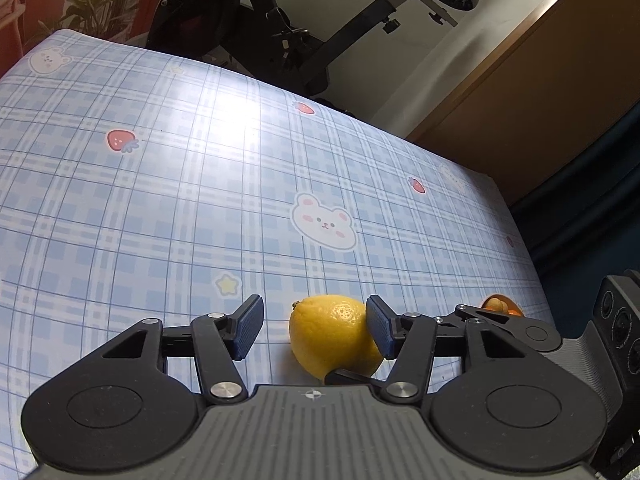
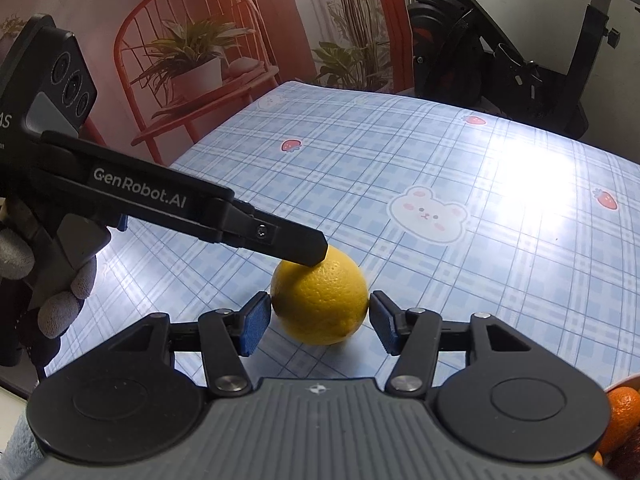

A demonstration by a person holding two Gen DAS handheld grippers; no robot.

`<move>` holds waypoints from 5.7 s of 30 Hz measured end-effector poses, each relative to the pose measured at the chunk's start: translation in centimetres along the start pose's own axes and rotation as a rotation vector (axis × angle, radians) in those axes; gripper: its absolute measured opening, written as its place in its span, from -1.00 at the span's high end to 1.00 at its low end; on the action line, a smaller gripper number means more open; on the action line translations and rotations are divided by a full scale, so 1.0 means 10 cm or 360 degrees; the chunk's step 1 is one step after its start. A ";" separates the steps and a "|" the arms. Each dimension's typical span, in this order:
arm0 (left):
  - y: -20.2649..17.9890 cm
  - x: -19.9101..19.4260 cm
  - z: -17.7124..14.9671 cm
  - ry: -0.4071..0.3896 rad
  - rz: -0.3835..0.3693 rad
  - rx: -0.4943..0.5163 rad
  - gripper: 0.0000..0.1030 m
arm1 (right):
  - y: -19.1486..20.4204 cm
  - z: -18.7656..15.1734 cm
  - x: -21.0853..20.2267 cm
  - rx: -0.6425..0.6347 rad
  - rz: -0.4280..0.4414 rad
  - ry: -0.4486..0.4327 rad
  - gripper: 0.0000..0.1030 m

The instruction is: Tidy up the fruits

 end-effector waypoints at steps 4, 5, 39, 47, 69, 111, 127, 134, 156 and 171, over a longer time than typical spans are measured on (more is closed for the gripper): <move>-0.13 0.02 -0.04 0.0029 -0.0063 0.0043 0.26 | 0.03 -0.06 -0.06 0.0004 -0.0042 -0.0022 -0.09; -0.16 0.03 -0.06 0.0035 -0.0049 0.0072 0.26 | 0.05 -0.08 -0.08 0.0014 -0.0048 -0.0025 -0.09; -0.59 0.16 -0.43 0.0108 -0.0157 0.0098 0.03 | -0.13 -0.44 -0.57 0.0245 -0.0051 -0.0138 -0.11; -1.26 0.22 -0.35 0.0078 -0.0233 0.0257 0.03 | -0.45 -0.46 -1.15 0.0307 -0.0161 -0.0290 -0.11; -2.08 0.88 -0.52 0.0213 -0.0292 0.0411 0.07 | -1.07 -0.82 -1.61 0.0394 -0.0412 -0.0326 -0.11; -2.36 0.06 -0.46 -0.0235 0.0127 0.0708 -0.51 | -1.29 -0.88 -2.30 0.0409 -0.0702 -0.0458 -0.81; -2.31 -1.28 -0.50 -0.0654 0.0509 0.0587 -0.78 | -0.98 -0.67 -3.01 0.0487 -0.0756 -0.0615 -1.00; -2.47 -1.59 -0.56 -0.0784 0.0595 0.0652 -0.84 | -0.85 -0.61 -3.14 0.0464 -0.0755 -0.0627 -1.00; -2.70 -1.76 -0.68 -0.0864 0.0612 0.0726 -0.85 | -0.57 -0.48 -3.29 0.0371 -0.0760 -0.0664 -1.00; -2.77 -1.81 -0.70 -0.0872 0.0616 0.0710 -0.86 | -0.56 -0.50 -3.39 0.0378 -0.0763 -0.0691 -1.00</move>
Point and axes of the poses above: each gripper's, at about its wrist camera, not at the fingertips, and x roughly the way its jaws point, y to its left, z to its top, the point moved 9 cm from there along x, roughly the way its jaws point, and after that the axes turned 7 degrees about -z, right-handed, at the moved point
